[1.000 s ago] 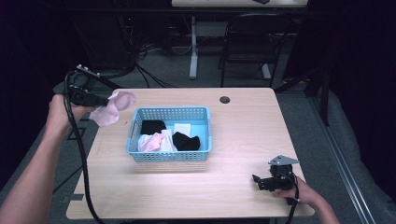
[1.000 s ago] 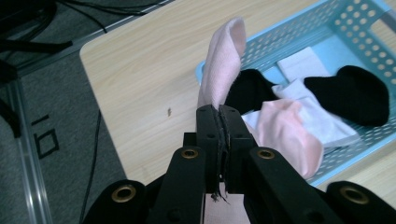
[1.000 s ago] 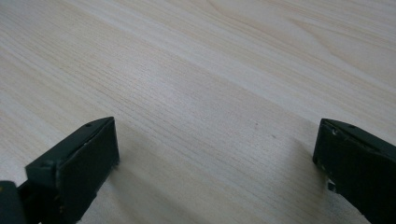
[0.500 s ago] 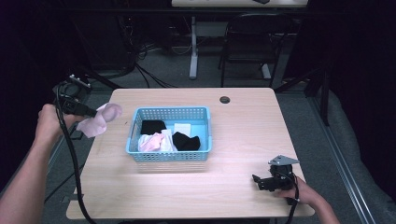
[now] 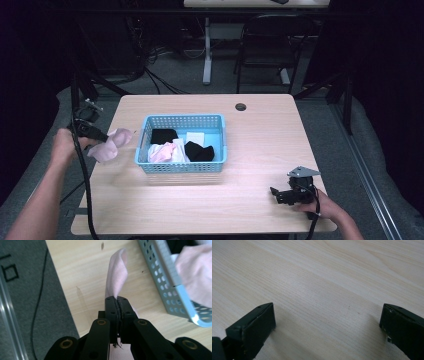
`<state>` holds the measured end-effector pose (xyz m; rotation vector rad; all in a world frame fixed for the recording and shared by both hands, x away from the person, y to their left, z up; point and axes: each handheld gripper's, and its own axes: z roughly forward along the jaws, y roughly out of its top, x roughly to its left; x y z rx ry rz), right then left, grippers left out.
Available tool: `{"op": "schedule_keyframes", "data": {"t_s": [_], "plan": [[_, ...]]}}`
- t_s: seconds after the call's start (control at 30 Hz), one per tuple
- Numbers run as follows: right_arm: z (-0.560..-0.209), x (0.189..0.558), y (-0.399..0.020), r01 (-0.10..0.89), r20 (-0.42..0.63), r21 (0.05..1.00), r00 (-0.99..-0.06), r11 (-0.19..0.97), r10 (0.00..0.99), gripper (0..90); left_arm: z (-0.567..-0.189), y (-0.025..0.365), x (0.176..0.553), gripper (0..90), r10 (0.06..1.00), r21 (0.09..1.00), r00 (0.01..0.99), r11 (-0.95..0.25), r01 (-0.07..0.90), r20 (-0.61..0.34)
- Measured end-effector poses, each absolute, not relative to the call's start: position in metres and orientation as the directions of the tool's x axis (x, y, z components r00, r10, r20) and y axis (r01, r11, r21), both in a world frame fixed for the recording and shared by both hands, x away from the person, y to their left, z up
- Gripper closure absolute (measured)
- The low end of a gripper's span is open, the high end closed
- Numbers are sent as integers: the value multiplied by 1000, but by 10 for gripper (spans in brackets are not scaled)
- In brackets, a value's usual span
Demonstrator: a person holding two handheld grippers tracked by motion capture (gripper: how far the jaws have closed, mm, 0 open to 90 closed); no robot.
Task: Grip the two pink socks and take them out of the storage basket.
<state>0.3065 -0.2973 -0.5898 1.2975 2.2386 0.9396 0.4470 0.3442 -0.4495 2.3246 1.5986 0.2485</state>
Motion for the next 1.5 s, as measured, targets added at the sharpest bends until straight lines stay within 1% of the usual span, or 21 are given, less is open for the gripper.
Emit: {"op": "schedule_keyframes", "data": {"t_s": [0.17,0.3,0.57,0.7,0.8,0.83,0.87,0.93,1.03,1.17,1.27,1.33,1.5], "plan": [[-590,306,-297,611,2,711,-497,348,868,0,-485,345,451,876,937,305,340,-303,903,-76],[-590,307,-297,609,1,713,-498,348,867,0,-502,344,452,875,938,283,331,-291,914,-104],[-590,306,-297,611,3,711,-497,348,868,0,-524,342,451,870,937,265,327,-287,920,-120],[-590,307,-297,609,2,713,-498,348,867,0,-529,342,450,852,937,275,322,-276,921,-138],[-589,306,-298,610,-4,710,-497,353,868,0,-523,342,448,708,935,294,327,-277,915,-136],[-589,307,-298,612,1,708,-500,353,866,0,-519,342,447,618,937,307,323,-271,912,-131],[-589,306,-298,612,0,708,-499,353,867,0,-519,342,447,549,937,307,323,-271,912,-131],[-589,306,-298,610,-5,708,-498,355,867,0,-504,343,443,444,942,362,313,-251,898,-121],[-590,306,-297,611,2,711,-497,348,868,0,-486,343,439,334,937,400,330,-261,878,-113],[-590,307,-297,609,1,713,-498,348,867,0,-466,337,434,219,923,451,368,-283,847,-112],[-590,306,-297,612,3,711,-497,348,868,0,-455,328,432,155,912,483,396,-300,823,-108],[-590,306,-297,611,3,711,-497,348,868,0,-450,321,431,144,902,496,418,-316,809,-107],[-590,306,-297,611,3,711,-497,348,868,0,-443,301,432,76,881,506,464,-360,783,-91]]}}
